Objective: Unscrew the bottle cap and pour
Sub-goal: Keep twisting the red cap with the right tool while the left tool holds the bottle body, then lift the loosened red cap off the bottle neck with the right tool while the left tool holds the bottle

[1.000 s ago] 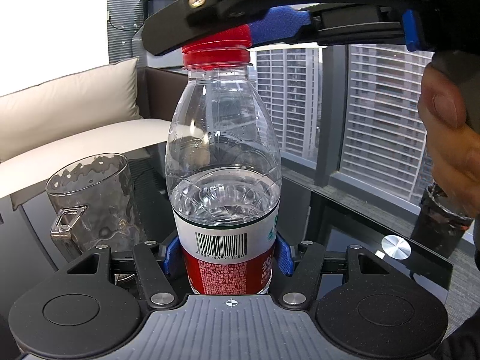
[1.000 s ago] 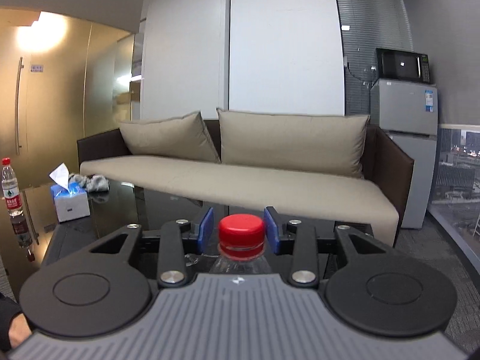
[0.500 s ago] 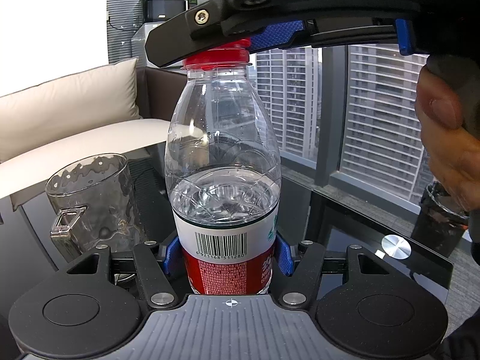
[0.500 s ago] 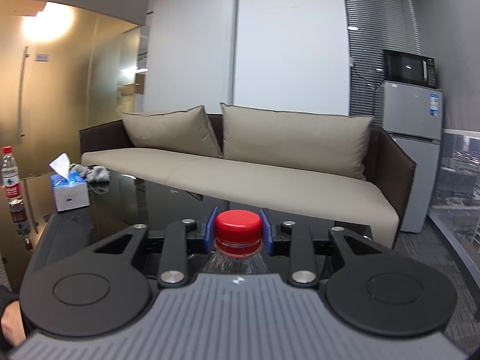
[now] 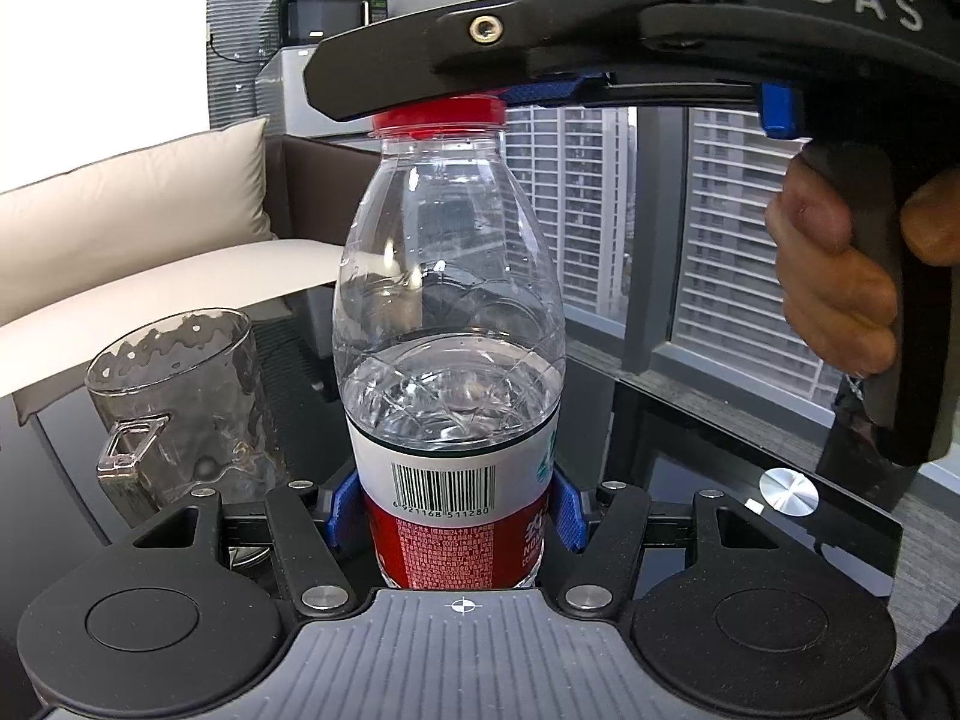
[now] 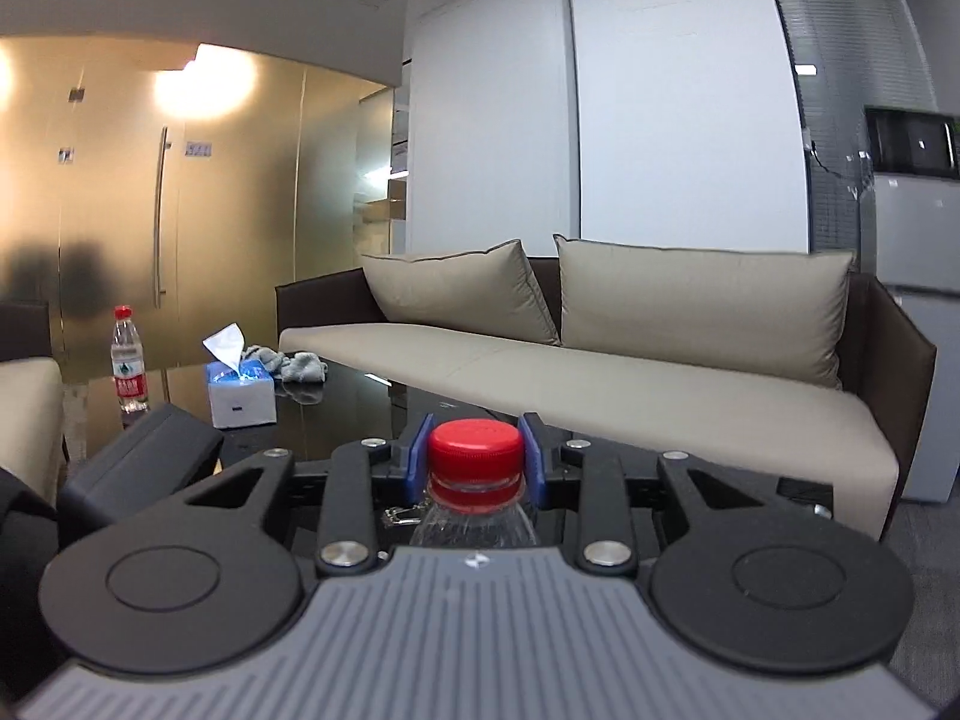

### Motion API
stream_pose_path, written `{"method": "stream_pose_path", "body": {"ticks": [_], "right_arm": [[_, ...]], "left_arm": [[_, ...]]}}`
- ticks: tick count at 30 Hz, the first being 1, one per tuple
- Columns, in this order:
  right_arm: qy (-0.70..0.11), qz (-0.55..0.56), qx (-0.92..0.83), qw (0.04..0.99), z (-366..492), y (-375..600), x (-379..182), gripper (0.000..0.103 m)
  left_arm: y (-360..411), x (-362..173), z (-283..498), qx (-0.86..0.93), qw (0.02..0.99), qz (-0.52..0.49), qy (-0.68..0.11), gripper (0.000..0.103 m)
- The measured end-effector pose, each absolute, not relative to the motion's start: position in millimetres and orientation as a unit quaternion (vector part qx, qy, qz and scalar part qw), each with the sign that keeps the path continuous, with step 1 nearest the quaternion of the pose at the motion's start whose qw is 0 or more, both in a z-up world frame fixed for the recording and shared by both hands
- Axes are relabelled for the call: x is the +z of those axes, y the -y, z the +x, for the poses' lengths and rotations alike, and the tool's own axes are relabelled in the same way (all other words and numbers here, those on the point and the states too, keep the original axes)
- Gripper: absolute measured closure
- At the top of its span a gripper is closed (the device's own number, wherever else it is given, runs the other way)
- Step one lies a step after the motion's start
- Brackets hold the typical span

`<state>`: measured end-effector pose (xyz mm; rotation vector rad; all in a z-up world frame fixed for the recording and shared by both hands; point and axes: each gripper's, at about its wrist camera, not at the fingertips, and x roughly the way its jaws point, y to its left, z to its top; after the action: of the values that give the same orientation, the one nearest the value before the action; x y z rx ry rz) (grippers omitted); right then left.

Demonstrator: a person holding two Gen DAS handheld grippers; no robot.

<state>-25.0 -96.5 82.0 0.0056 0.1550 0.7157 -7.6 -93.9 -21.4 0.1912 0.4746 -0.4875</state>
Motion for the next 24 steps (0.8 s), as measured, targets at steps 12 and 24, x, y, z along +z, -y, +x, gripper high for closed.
{"method": "stream_pose_path", "body": {"ticks": [12,24], "right_arm": [[-0.081,0.032,0.313,0.946,-35.3,107.9,83.2,0.056],[-0.087,0.049,0.310,0.946,-43.2,122.9,77.9,0.051]], "left_arm": [[97.5,-22.8,-6.2,-0.238,0.939,0.094,-0.232,0.046],[93.0,-19.4,-0.6,-0.238,0.938,0.093,-0.234,0.046]]}}
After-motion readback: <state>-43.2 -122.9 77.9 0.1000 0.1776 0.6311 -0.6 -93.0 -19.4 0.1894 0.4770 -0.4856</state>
